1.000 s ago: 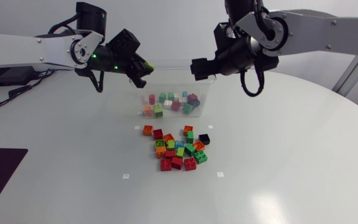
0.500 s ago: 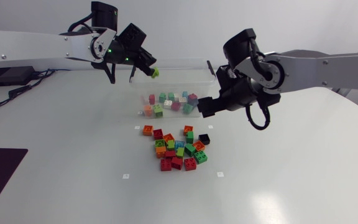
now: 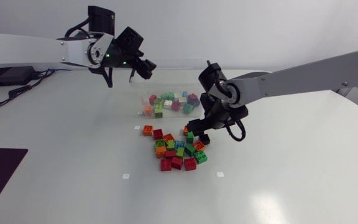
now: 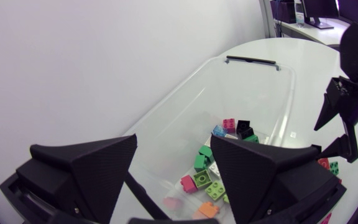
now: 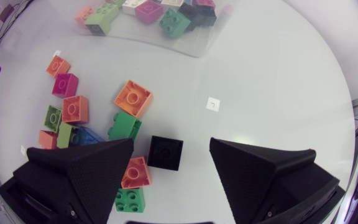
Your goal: Place the duplo bricks in the container
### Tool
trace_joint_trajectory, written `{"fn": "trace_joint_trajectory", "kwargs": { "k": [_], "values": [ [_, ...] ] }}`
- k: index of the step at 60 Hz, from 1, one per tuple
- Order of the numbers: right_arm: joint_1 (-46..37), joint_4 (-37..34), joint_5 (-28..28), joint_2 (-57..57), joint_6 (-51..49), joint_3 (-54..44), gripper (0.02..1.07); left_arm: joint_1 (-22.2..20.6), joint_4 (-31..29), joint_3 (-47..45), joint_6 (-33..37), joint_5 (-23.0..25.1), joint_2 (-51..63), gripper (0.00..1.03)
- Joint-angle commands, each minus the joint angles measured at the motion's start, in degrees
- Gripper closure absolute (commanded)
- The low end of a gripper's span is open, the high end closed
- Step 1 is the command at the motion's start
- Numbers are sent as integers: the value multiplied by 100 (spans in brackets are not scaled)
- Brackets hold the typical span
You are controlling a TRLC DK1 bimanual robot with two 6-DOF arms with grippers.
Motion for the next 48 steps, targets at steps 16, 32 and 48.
{"fn": "trace_joint_trajectory", "kwargs": {
  "k": [16,32,48],
  "values": [
    [84,-294,85,558,256,303,35,165,254,-2424,1292,191,-2034,12],
    [49,-347,85,725,264,312,57,253,-80,-3382,2198,384,-2421,12],
    [5,-364,85,655,185,286,66,244,-397,-3602,2997,393,-1884,12]
  ]
}}
